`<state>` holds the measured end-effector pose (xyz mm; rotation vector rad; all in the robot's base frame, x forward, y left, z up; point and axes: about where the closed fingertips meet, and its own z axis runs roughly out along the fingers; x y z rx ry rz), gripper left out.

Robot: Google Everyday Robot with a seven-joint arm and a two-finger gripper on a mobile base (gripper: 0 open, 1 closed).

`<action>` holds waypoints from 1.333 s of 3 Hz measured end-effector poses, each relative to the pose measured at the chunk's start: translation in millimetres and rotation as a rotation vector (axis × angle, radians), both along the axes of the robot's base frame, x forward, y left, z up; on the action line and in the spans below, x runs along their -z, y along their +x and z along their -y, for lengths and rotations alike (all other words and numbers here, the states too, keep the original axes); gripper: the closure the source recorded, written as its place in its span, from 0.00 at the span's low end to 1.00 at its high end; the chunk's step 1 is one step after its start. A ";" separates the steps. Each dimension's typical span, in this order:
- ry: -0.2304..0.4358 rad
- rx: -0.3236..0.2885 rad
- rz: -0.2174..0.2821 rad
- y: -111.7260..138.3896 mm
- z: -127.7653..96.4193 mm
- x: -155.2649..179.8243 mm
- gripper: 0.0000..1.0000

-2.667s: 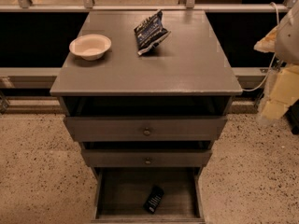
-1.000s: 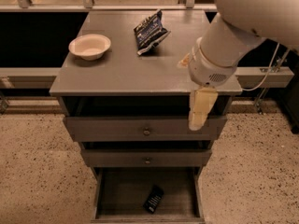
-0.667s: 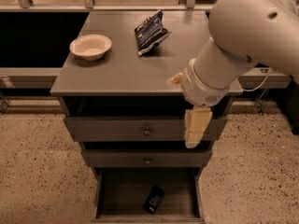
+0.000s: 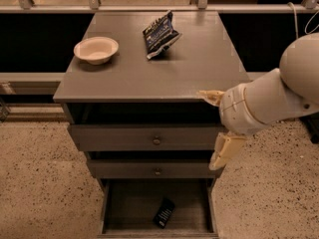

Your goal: Pick rxbar blueberry from bottom drawer and place on counter

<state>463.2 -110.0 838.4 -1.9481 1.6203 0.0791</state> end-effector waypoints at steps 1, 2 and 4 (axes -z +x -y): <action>-0.120 -0.131 -0.002 -2.2 -34.9 32.2 0.00; -0.318 -0.319 0.044 -7.2 -45.2 94.8 0.00; -0.451 -0.417 0.057 -3.1 -35.3 120.8 0.00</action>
Offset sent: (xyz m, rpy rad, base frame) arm 0.0130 0.0168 -0.1681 -0.7175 -0.1969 0.6047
